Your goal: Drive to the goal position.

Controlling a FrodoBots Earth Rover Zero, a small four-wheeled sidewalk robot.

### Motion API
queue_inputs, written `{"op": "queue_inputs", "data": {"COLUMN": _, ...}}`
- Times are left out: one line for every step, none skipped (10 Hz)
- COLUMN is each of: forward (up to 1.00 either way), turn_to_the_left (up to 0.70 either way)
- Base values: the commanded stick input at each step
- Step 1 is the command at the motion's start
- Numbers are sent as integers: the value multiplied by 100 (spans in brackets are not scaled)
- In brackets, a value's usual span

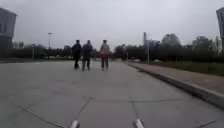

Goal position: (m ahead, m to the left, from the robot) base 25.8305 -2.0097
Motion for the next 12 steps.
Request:
{"op": "queue_inputs", "data": {"forward": 70, "turn_to_the_left": -25}}
{"op": "queue_inputs", "data": {"forward": 70, "turn_to_the_left": -4}}
{"op": "queue_inputs", "data": {"forward": 70, "turn_to_the_left": -4}}
{"op": "queue_inputs", "data": {"forward": 70, "turn_to_the_left": -4}}
{"op": "queue_inputs", "data": {"forward": 70, "turn_to_the_left": -4}}
{"op": "queue_inputs", "data": {"forward": 70, "turn_to_the_left": -4}}
{"op": "queue_inputs", "data": {"forward": 70, "turn_to_the_left": -4}}
{"op": "queue_inputs", "data": {"forward": 70, "turn_to_the_left": -4}}
{"op": "queue_inputs", "data": {"forward": 70, "turn_to_the_left": -4}}
{"op": "queue_inputs", "data": {"forward": 70, "turn_to_the_left": -4}}
{"op": "queue_inputs", "data": {"forward": 70, "turn_to_the_left": -4}}
{"op": "queue_inputs", "data": {"forward": 70, "turn_to_the_left": -4}}
